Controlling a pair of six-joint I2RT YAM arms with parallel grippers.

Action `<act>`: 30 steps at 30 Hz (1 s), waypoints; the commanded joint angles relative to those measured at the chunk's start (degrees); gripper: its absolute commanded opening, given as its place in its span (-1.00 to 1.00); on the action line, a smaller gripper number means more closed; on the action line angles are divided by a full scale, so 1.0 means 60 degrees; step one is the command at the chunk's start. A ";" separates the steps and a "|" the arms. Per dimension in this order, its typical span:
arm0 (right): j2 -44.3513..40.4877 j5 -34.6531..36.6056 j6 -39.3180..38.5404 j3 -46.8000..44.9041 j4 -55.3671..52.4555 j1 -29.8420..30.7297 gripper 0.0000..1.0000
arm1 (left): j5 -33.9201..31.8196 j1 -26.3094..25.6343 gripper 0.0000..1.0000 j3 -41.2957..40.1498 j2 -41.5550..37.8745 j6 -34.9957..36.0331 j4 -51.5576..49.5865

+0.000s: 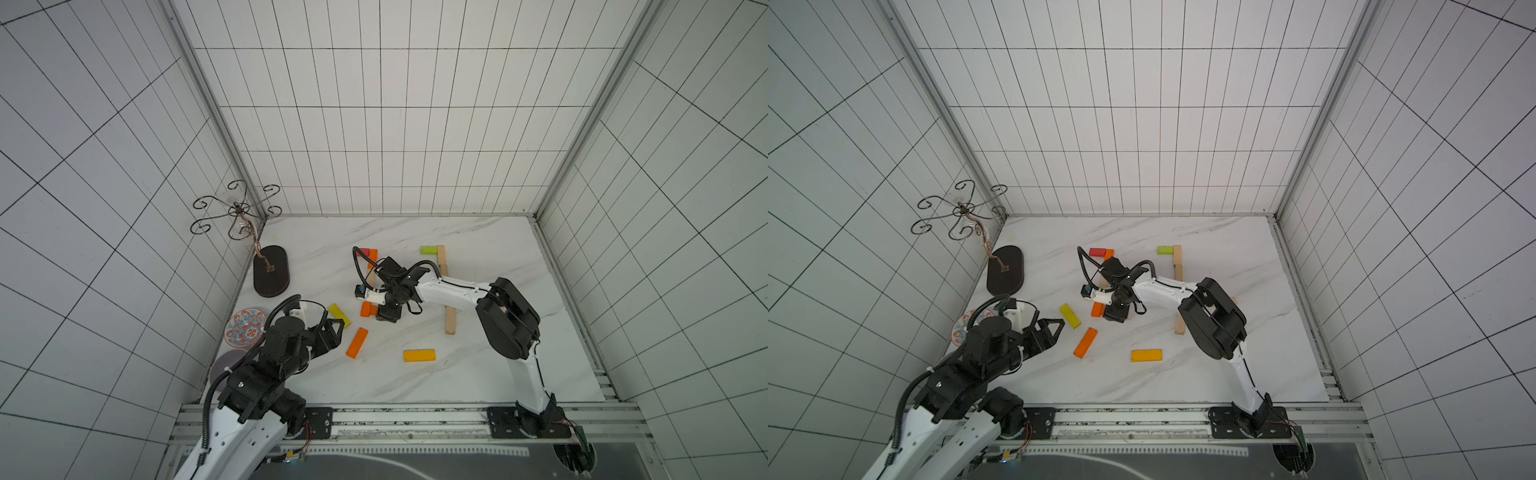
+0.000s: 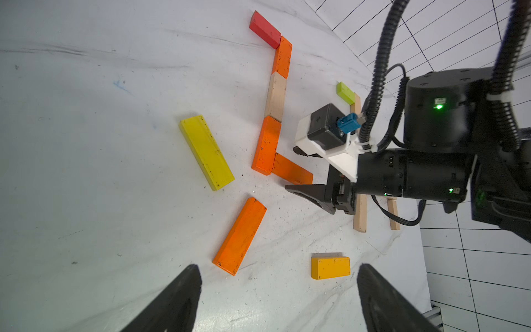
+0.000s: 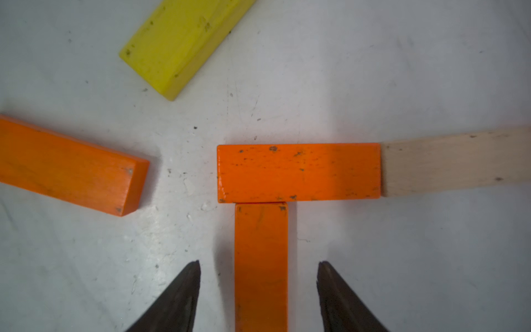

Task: Assemble a giraffe with building blocks
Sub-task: Assemble the building block at the center of the board, then pick up the building block from the center of the board.

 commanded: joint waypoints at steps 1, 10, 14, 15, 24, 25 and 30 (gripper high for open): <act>-0.1107 -0.0147 0.0115 0.0268 -0.0312 -0.0026 0.36 | -0.0057 0.0049 0.72 0.0329 -0.0157 -0.0120 -0.0208; -0.3736 -0.0208 0.0310 -0.2433 0.0016 0.0088 0.32 | -0.0104 0.0049 0.73 0.0576 -0.0121 0.0045 -0.0410; -0.4759 -0.0056 0.0295 -0.4014 0.0073 0.0146 0.28 | 0.0017 0.0049 0.73 0.0448 -0.0070 0.0055 -0.0235; -0.4954 -0.0012 0.0281 -0.4388 0.0073 0.0143 0.27 | 0.0062 0.0049 0.73 0.0394 -0.0027 0.0062 -0.0159; -0.5640 0.0034 0.0368 -0.6464 0.0058 0.0140 0.25 | 0.0862 0.0034 0.72 -0.0032 0.0731 0.0026 0.0526; -0.5688 -0.0009 0.0381 -0.6570 0.0108 0.0151 0.25 | 0.0953 0.0034 0.72 -0.0063 0.0831 0.0026 0.0566; -0.5811 -0.0302 0.0412 -0.6889 0.0289 0.0157 0.24 | 0.1144 0.0019 0.71 -0.0199 0.0951 -0.0076 0.0749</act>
